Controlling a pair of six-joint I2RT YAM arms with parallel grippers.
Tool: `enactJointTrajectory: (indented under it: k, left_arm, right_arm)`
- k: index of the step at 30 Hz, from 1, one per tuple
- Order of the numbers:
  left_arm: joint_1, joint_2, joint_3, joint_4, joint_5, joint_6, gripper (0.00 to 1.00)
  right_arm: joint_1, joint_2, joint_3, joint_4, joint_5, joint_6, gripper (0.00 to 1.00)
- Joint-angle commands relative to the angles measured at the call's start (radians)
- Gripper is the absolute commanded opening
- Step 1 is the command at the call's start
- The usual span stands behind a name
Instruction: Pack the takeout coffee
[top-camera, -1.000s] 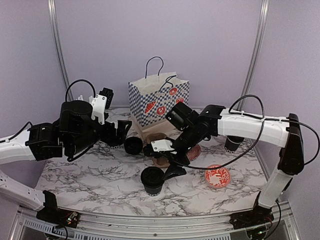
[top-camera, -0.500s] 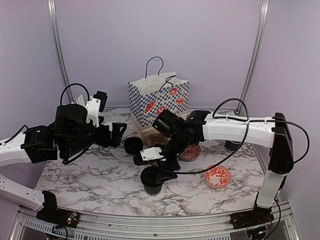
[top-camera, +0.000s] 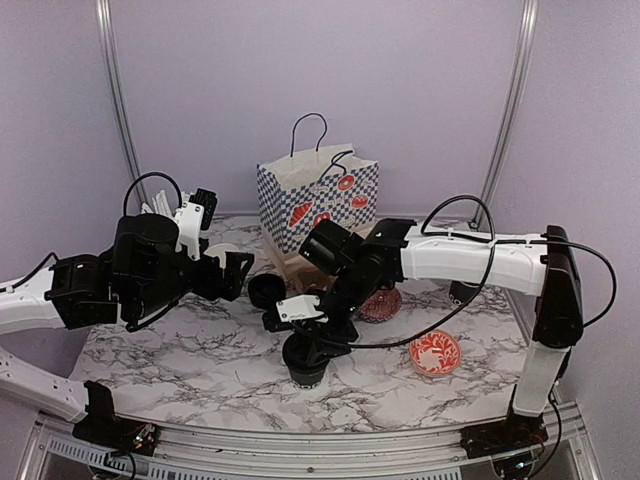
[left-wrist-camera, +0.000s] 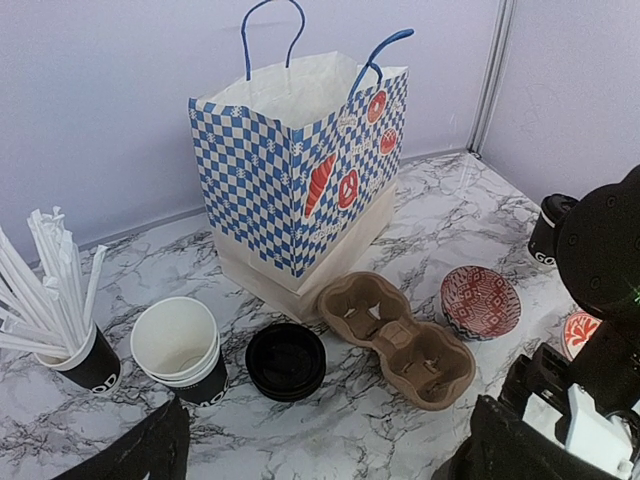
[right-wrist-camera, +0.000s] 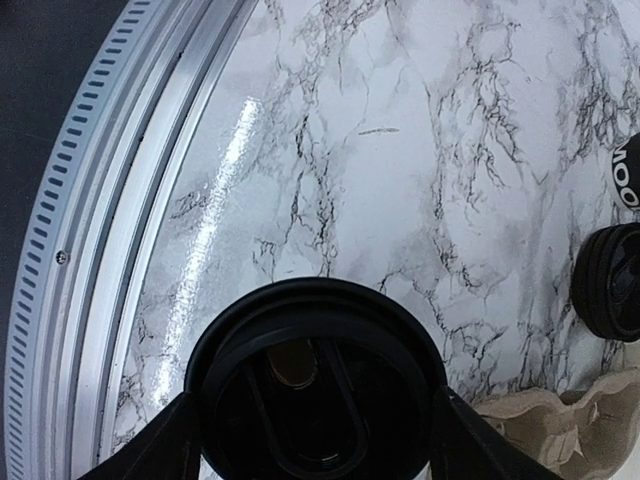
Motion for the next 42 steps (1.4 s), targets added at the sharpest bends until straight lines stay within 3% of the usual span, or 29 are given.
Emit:
enactJointTrajectory:
  k: [1, 9, 15, 25, 31, 36, 42]
  left_arm:
    - [0.002, -0.010, -0.005, -0.011, 0.011, -0.002, 0.99]
    - [0.002, 0.000, -0.003, -0.009, 0.009, 0.013, 0.99]
    - [0.002, 0.030, 0.012, -0.009, 0.017, 0.029, 0.99]
    - [0.002, 0.078, 0.041, -0.009, 0.050, 0.032, 0.99]
    - [0.002, 0.078, 0.039, -0.011, 0.059, 0.030, 0.99]
    - [0.002, 0.077, 0.043, -0.017, 0.063, 0.034, 0.99]
    - [0.017, 0.122, 0.118, -0.069, 0.062, 0.086, 0.99]
  right_arm:
    - [-0.014, -0.036, 0.050, -0.068, -0.012, 0.036, 0.73]
    - [-0.231, -0.212, -0.022, -0.089, -0.088, 0.076, 0.72]
    - [-0.465, -0.302, -0.051, -0.091, -0.104, 0.081, 0.71]
    - [-0.815, -0.260, -0.013, -0.046, -0.019, 0.168, 0.70]
    - [-0.873, -0.167, -0.063, 0.015, 0.099, 0.235, 0.70]
    - [-0.873, -0.096, -0.063, 0.017, 0.109, 0.259, 0.71]
    - [-0.874, -0.057, -0.037, -0.005, 0.102, 0.279, 0.83]
